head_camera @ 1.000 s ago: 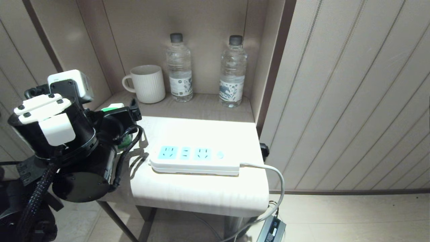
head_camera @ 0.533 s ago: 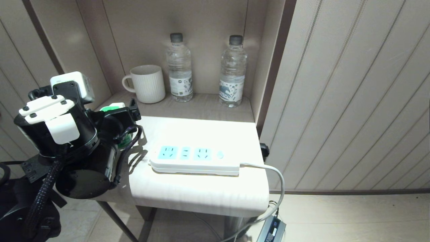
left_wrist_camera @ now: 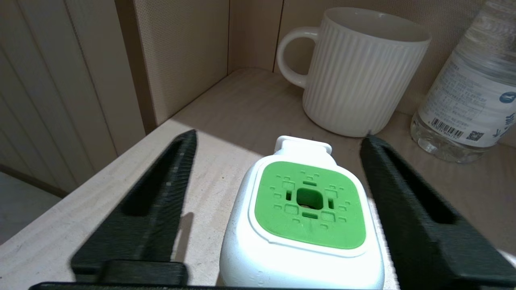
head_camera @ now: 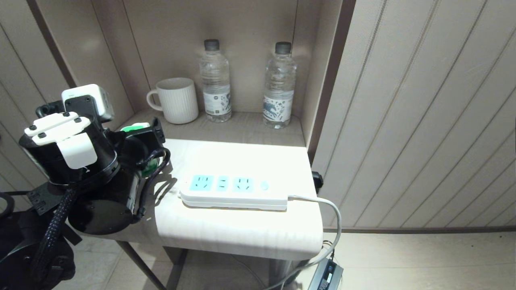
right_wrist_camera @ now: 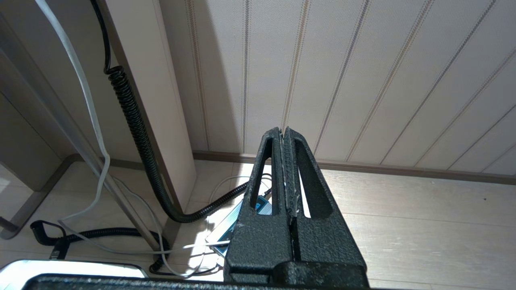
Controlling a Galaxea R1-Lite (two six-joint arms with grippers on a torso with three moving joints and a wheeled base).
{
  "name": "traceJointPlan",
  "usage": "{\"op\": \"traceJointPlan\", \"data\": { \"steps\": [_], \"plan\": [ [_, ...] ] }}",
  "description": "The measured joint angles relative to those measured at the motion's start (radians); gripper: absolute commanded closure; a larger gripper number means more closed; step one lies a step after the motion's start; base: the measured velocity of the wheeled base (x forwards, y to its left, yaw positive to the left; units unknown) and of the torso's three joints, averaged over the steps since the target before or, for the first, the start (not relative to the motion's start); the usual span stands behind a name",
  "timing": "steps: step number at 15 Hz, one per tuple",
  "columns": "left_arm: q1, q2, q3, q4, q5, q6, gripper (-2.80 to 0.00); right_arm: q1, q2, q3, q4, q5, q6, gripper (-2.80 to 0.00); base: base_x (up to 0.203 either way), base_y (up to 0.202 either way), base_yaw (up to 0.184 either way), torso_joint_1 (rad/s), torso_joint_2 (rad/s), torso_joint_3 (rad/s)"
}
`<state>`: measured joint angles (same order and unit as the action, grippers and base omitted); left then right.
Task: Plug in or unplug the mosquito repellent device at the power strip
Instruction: Pick up the mosquito repellent liquid, then insert the plug into the socket
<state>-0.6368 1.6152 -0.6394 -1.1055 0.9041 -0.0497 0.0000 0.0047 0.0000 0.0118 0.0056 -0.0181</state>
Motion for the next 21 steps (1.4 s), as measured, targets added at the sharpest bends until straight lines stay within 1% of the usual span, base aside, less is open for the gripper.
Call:
{"op": "traceJointPlan", "data": {
  "steps": [8,10,13,15,17,19,21],
  "plan": [
    [0.0,0.003,0.004,-0.015,0.005,-0.003,0.0,0.0,0.0,0.0,0.0,0.0,0.002,0.0,0.0,0.0,0.0,0.0,0.0,0.0],
    [0.0,-0.012,-0.012,-0.003,0.013,0.014,0.0,0.0,0.0,0.0,0.0,0.0,0.002,0.0,0.0,0.0,0.0,0.0,0.0,0.0],
    [-0.001,-0.081,-0.048,0.048,0.02,0.082,0.0,0.0,0.0,0.0,0.0,0.0,0.002,0.0,0.0,0.0,0.0,0.0,0.0,0.0],
    [-0.001,-0.166,-0.074,0.128,0.024,0.114,0.0,0.0,0.0,0.0,0.0,0.0,0.002,0.0,0.0,0.0,0.0,0.0,0.0,0.0],
    [-0.001,-0.265,-0.105,0.263,0.032,0.134,0.0,0.0,0.0,0.0,0.0,0.0,0.002,0.0,0.0,0.0,0.0,0.0,0.0,0.0],
    [-0.001,-0.368,-0.157,0.441,0.04,0.14,0.0,0.0,0.0,0.0,0.001,0.0,0.002,0.0,0.0,0.0,0.0,0.0,0.0,0.0],
    [-0.001,-0.488,-0.23,0.671,0.048,0.143,0.0,0.0,0.0,0.0,0.001,0.0,0.002,0.0,0.0,0.0,0.0,0.0,0.0,0.0]
  ]
}}
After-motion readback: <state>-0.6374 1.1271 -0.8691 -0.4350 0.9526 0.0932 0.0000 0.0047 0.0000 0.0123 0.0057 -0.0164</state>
